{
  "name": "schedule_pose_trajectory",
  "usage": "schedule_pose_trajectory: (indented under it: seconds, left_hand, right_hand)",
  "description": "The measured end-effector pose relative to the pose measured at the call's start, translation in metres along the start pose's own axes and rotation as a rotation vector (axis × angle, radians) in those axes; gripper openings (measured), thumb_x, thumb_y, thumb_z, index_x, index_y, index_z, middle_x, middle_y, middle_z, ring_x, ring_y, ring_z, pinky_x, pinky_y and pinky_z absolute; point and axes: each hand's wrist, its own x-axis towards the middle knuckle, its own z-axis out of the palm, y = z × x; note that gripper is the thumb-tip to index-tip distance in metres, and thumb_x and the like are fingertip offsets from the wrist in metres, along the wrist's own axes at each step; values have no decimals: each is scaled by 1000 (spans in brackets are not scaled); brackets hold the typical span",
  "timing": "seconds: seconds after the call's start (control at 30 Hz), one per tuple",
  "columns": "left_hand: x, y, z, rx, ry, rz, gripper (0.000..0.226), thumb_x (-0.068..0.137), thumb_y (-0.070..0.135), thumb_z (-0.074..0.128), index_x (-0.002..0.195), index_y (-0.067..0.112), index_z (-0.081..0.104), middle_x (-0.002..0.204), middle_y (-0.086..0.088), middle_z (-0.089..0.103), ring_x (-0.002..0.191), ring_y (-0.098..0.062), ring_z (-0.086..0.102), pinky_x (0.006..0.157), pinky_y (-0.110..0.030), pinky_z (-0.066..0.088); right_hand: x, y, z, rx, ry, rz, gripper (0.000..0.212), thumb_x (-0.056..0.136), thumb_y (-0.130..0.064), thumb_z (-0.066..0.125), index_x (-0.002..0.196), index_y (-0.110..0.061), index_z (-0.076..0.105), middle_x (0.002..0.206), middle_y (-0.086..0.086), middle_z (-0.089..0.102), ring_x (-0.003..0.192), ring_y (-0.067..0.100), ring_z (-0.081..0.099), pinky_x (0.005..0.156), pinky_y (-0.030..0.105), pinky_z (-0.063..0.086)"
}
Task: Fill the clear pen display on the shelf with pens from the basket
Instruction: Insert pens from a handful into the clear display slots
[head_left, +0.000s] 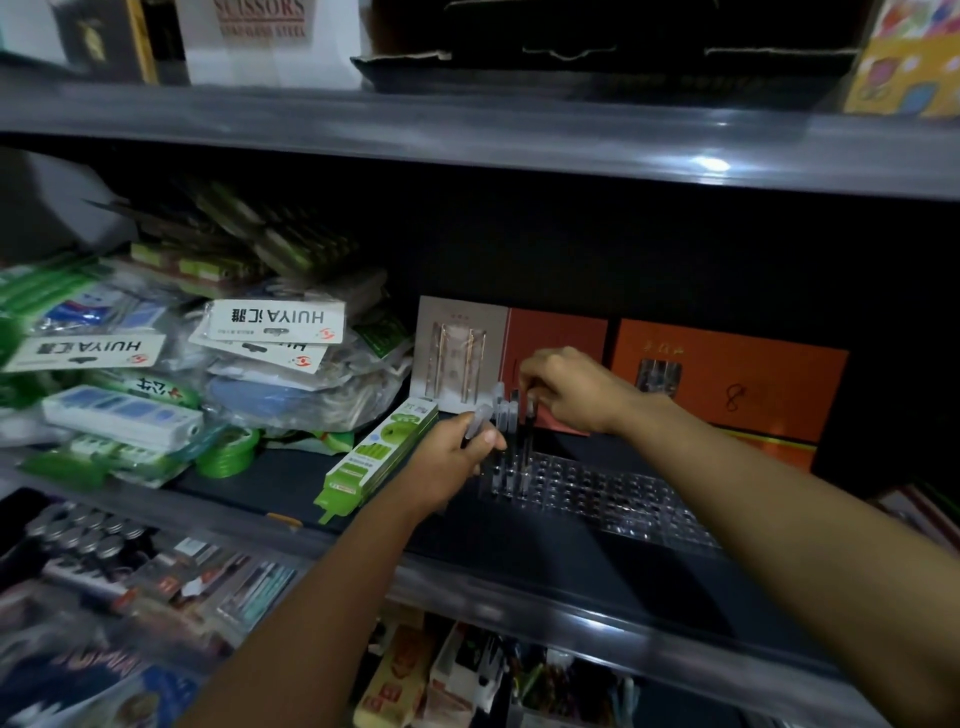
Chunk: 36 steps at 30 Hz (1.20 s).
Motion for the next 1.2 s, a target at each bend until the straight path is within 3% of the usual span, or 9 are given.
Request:
schedule_pose_trajectory:
  seconds: [0.27, 0.37, 0.47, 0.57, 0.73, 0.8, 0.97, 1.07, 1.2]
  left_hand:
    - [0, -5, -2, -49, -22, 1, 20, 99, 14, 43, 95, 6, 61, 65, 2, 48, 54, 3, 48, 57, -7, 40]
    - [0, -3, -1, -59, -21, 12, 20, 99, 13, 42, 96, 4, 59, 64, 0, 46, 52, 2, 46, 56, -7, 40]
    - [0, -2, 1, -49, -27, 4, 19, 100, 14, 43, 96, 5, 59, 65, 1, 46, 54, -3, 47, 57, -10, 41]
    - [0, 5, 6, -62, -33, -8, 17, 99, 16, 43, 94, 9, 58, 65, 2, 46, 56, -7, 46, 58, -14, 41]
    - [-4, 25, 15, -146, -43, 2, 12, 99, 12, 45, 99, 14, 57, 69, 6, 50, 59, -6, 45, 59, -14, 43]
    - [-5, 30, 18, -161, -60, 13, 12, 99, 13, 45, 101, 17, 57, 72, 3, 50, 63, -7, 46, 63, -22, 44]
    - [-6, 34, 25, -182, -77, 28, 15, 99, 10, 44, 100, 22, 52, 73, 3, 48, 67, -8, 49, 67, -21, 49]
    - [-6, 28, 24, -125, -110, 4, 13, 99, 10, 43, 106, 16, 52, 83, 0, 55, 78, -11, 57, 85, -33, 49]
    - [-4, 25, 21, -25, -85, -4, 16, 98, 11, 45, 112, 11, 53, 104, -3, 61, 100, -14, 59, 94, -29, 43]
  right_hand:
    - [0, 0, 4, 7, -54, 17, 13, 88, -2, 56, 90, -12, 63, 90, 0, 59, 80, 16, 55, 66, 29, 43]
    - [-2, 0, -2, 12, 23, -5, 15, 89, -10, 61, 103, -14, 63, 98, -2, 56, 88, 15, 54, 75, 32, 49]
    - [-8, -8, -16, 140, 118, -69, 25, 87, -17, 67, 111, -14, 64, 104, -3, 59, 92, 11, 55, 78, 21, 44]
    - [-16, -23, -30, 234, 112, -152, 23, 85, -15, 71, 108, -12, 68, 94, -8, 58, 87, 6, 57, 74, 9, 42]
    - [-28, -33, -40, 204, 74, -195, 10, 83, -12, 71, 92, -8, 70, 82, -14, 55, 75, -4, 52, 67, 6, 39]
    - [-32, -34, -43, 204, 78, -177, 6, 84, -11, 70, 89, -9, 69, 79, -16, 53, 73, -5, 51, 66, 6, 39]
    - [-42, -31, -47, 240, 76, -123, 4, 84, -14, 69, 84, -11, 66, 79, -5, 62, 68, 4, 54, 63, 16, 44]
    - [-48, -23, -51, 336, 114, -33, 4, 80, -12, 69, 80, -11, 66, 80, 4, 68, 70, 17, 62, 65, 32, 50]
    - [-55, -12, -56, 462, 194, 54, 7, 75, -1, 67, 79, -4, 61, 81, 15, 68, 65, 19, 58, 62, 36, 50]
